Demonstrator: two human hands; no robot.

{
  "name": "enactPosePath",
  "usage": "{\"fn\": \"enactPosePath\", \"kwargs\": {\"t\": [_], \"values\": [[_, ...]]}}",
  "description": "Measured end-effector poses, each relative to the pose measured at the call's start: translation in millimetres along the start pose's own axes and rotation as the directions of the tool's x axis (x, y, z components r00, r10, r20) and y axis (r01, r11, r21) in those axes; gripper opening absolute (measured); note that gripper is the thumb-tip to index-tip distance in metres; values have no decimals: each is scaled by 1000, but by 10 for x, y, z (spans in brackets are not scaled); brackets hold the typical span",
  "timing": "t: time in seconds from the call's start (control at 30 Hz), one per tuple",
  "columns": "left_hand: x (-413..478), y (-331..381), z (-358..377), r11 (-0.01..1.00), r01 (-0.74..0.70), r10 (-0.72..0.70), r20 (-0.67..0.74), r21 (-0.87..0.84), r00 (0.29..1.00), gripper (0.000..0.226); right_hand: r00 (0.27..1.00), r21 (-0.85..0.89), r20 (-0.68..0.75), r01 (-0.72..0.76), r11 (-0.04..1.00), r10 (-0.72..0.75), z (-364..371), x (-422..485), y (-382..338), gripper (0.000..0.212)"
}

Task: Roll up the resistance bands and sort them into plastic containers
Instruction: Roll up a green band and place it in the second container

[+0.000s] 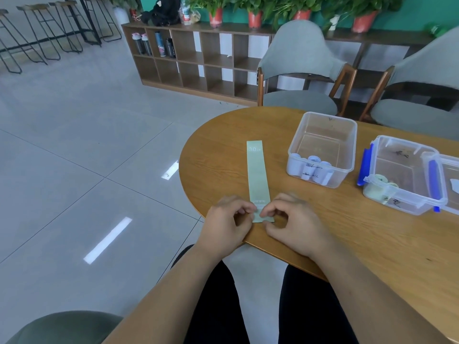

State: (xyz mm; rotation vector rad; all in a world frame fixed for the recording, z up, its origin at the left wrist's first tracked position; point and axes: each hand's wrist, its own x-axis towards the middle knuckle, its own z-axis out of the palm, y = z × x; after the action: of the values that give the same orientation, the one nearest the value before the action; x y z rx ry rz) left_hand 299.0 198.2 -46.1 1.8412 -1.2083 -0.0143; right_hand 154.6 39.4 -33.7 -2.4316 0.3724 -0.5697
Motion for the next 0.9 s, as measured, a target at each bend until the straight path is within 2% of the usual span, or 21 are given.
{"fn": "enactPosePath", "kwargs": {"t": [0.27, 0.53, 0.67, 0.9], "values": [[-6, 16, -32, 998, -70, 70, 14, -5, 997, 17, 998, 39, -64, 20, 999, -17, 22, -5, 4, 17], [-8, 56, -66, 1000, -15, 15, 6, -15, 1000, 16, 996, -40, -80, 31, 999, -34, -2, -40, -16, 18], [-9, 86, -68, 1000, -3, 3, 6, -19, 1000, 15, 992, -22, -128, 18, 1000, -20, -10, -58, -10, 20], [4, 85, -65, 999, 39, -38, 16, -26, 999, 14, 990, -43, -142, -15, 999, 8, -11, -64, -2, 13]]}}
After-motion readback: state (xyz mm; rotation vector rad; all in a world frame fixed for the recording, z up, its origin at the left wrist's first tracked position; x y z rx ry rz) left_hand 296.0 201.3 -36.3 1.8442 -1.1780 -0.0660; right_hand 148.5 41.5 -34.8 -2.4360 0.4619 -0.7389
